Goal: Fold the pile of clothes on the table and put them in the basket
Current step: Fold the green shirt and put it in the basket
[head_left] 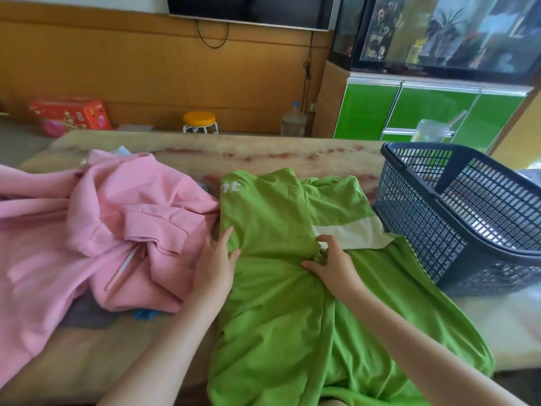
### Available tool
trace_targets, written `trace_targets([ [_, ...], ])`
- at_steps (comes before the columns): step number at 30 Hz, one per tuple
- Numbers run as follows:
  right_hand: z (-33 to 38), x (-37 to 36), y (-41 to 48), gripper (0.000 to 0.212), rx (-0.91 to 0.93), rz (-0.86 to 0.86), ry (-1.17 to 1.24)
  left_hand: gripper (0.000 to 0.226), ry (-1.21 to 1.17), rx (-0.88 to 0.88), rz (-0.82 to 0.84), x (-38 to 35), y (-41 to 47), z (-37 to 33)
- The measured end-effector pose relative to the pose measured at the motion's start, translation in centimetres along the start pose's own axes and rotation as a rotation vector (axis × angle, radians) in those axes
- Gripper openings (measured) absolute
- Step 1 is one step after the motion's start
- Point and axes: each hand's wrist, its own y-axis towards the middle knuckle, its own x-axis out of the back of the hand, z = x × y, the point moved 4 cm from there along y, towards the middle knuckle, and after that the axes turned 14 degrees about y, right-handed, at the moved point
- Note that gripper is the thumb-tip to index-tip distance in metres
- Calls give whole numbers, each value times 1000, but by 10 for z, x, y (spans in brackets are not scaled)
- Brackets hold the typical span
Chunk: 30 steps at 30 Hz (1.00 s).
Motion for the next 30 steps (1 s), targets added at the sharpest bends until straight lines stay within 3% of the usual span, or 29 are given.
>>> trace_targets([
  [4,1,8,-17,73,-30,13,19,56,45,-63,-26,13,-24,-3],
  [7,-11,8,-45,85,-124,24,109,56,-75,-110,-7,13,-56,-3],
  [10,-20,1,-79,90,-181,47,214,61,-231,-24,41,9,-92,9],
  [13,-25,-6,-102,83,-179,20,259,57,-347,92,106,5,-119,21],
  [19,-20,-8,-135,69,-230,23,406,40,-344,241,172,8,-153,34],
  [22,-19,2,-146,52,-276,-24,540,39,-415,229,272,-1,-171,30],
  [25,-17,5,-156,39,-304,95,452,17,-512,229,297,-9,-185,30],
  [27,-21,2,-163,38,-311,170,360,16,-577,249,300,-15,-193,33],
  [30,-26,6,-173,43,-310,90,459,13,-694,254,269,-16,-208,33],
])
